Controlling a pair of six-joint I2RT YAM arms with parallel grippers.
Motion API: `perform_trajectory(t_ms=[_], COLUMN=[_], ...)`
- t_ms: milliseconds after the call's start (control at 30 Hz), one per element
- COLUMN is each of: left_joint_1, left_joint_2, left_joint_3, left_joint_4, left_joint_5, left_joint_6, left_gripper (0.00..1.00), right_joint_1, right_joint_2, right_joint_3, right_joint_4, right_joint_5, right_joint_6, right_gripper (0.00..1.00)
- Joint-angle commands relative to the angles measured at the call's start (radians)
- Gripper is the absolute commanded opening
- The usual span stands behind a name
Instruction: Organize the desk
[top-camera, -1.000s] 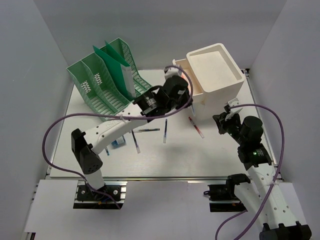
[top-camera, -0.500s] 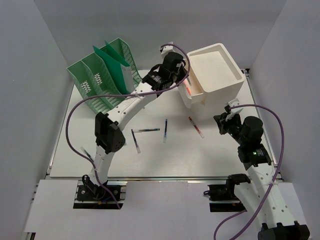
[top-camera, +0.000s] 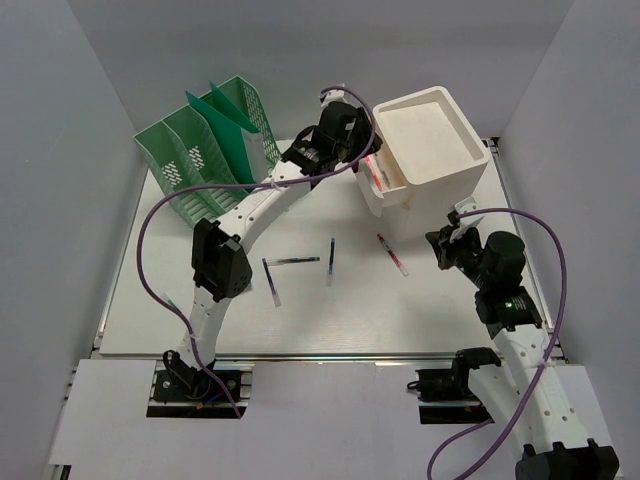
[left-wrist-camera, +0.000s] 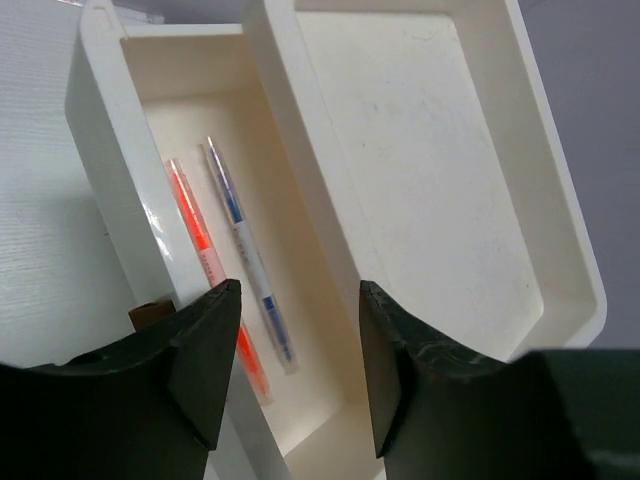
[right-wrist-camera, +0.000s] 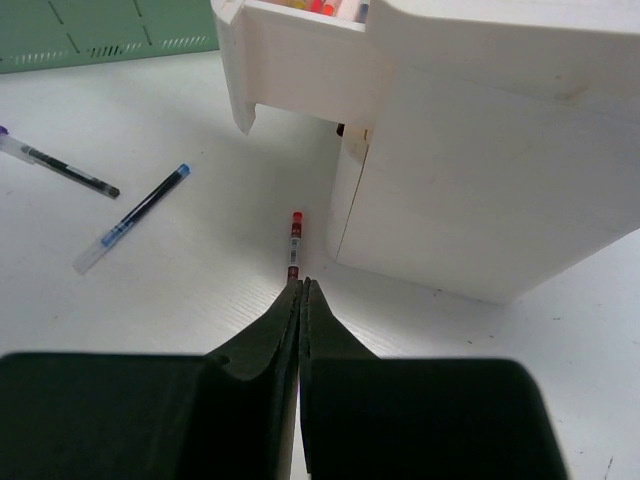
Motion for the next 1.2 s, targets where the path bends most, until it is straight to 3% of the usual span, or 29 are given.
perform_trajectory(t_ms=[0, 67, 167, 233, 267, 300, 367, 400, 433, 467, 500, 567, 600, 700, 867, 1167], left_joint_1=[0.012, 0.021, 0.021, 0.021, 0.021, 0.03, 0.03, 0.03, 0.03, 0.03, 0.03, 0.03, 0.03, 0.03, 0.03, 0.03], left_joint_2=[-0.035, -0.043, -0.078, -0.142, -0.174, -0.211, -0.36, -0.422, -0.558, -0.633, -0.697, -0.879, -0.93, -1.092, -1.23, -1.296], left_joint_3=[0.033, 0.038, 0.047, 0.023, -0.002, -0.034, -0.208, -0.297, -0.504, -0.607, -0.706, -0.945, -1.007, -1.189, -1.4, -1.425], left_joint_4=[0.044, 0.056, 0.061, 0.047, 0.044, 0.04, 0.047, 0.068, 0.142, 0.174, 0.205, 0.266, 0.273, 0.274, 0.339, 0.3], left_joint_5=[0.074, 0.094, 0.11, 0.119, 0.125, 0.136, 0.148, 0.156, 0.156, 0.182, 0.174, 0.113, 0.095, 0.041, 0.03, -0.053], left_joint_6=[0.011, 0.013, 0.042, 0.095, 0.117, 0.161, 0.219, 0.271, 0.295, 0.34, 0.365, 0.442, 0.457, 0.523, 0.595, 0.665], left_gripper=[0.62, 0.62, 0.56, 0.37, 0.17, 0.09, 0.0, 0.0, 0.0, 0.01, 0.19, 0.38, 0.52, 0.66, 0.76, 0.81], right_joint_1=[-0.01, -0.016, -0.019, -0.016, -0.011, -0.008, -0.004, 0.002, 0.009, 0.016, 0.035, 0.059, 0.08, 0.146, 0.3, 0.527], right_joint_2=[0.002, 0.005, 0.007, 0.002, 0.007, 0.025, 0.066, 0.107, 0.126, 0.145, 0.177, 0.239, 0.264, 0.362, 0.543, 0.856], right_joint_3=[-0.011, -0.014, -0.023, -0.034, -0.04, -0.036, -0.005, 0.035, 0.055, 0.078, 0.128, 0.193, 0.27, 0.383, 0.596, 0.924], right_joint_4=[0.049, 0.045, 0.025, 0.002, -0.009, -0.021, -0.073, -0.081, -0.086, -0.092, -0.092, -0.115, -0.135, -0.187, -0.222, -0.255], right_joint_5=[-0.042, -0.068, -0.155, -0.244, -0.275, -0.342, -0.407, -0.443, -0.46, -0.462, -0.444, -0.398, -0.378, -0.283, -0.084, 0.395], right_joint_6=[-0.029, -0.055, -0.132, -0.229, -0.268, -0.303, -0.368, -0.373, -0.377, -0.382, -0.377, -0.379, -0.38, -0.373, -0.311, -0.245], right_gripper=[0.0, 0.0, 0.1, 0.18, 0.18, 0.18, 0.15, 0.11, 0.09, 0.07, 0.04, 0.04, 0.04, 0.04, 0.02, 0.0])
